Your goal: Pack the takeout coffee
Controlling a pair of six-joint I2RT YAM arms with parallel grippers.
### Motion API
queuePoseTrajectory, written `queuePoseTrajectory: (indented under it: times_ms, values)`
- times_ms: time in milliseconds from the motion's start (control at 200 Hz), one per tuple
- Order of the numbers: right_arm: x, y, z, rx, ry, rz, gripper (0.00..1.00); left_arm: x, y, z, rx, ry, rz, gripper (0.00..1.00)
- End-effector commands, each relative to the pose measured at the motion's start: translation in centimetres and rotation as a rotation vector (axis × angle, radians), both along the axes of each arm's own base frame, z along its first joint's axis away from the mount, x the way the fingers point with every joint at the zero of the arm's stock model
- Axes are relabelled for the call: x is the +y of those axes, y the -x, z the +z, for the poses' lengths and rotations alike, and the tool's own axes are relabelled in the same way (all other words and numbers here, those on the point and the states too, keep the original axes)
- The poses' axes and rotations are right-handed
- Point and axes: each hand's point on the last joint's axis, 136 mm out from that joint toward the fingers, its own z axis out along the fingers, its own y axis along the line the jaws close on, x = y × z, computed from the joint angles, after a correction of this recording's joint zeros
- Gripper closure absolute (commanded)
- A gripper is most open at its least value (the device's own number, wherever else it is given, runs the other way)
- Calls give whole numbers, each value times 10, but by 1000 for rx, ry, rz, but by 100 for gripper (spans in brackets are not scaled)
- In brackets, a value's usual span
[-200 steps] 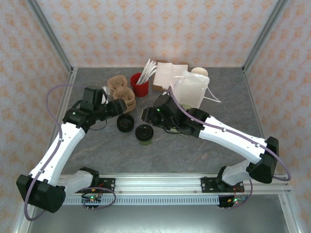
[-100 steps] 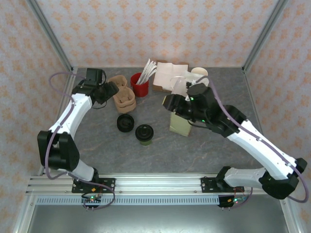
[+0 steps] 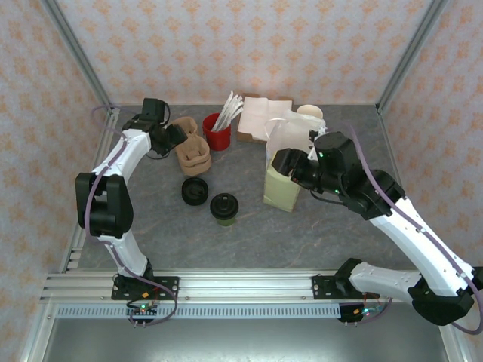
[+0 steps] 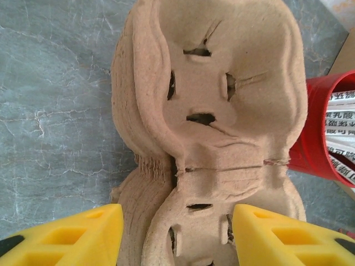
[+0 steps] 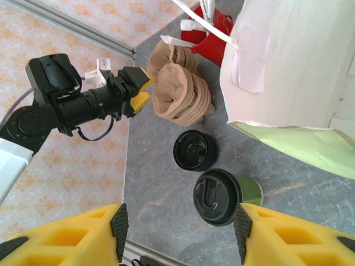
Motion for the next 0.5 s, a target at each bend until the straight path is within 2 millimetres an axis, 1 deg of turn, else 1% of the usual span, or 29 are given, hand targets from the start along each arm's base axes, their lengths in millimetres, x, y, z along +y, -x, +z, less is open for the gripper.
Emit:
queuePoseTrajectory:
  times_ms: [0,250,495]
  values:
    - [-4,6,-3,4,8,14,45,0,3,5,8,-15,-30,46]
    - [-5,7,-5,5,0,11,45,-4,6,0,15,2,-48,48]
    - [-6,7,-7,8,1,6,45,-10,6,-3,5,25,-57,54]
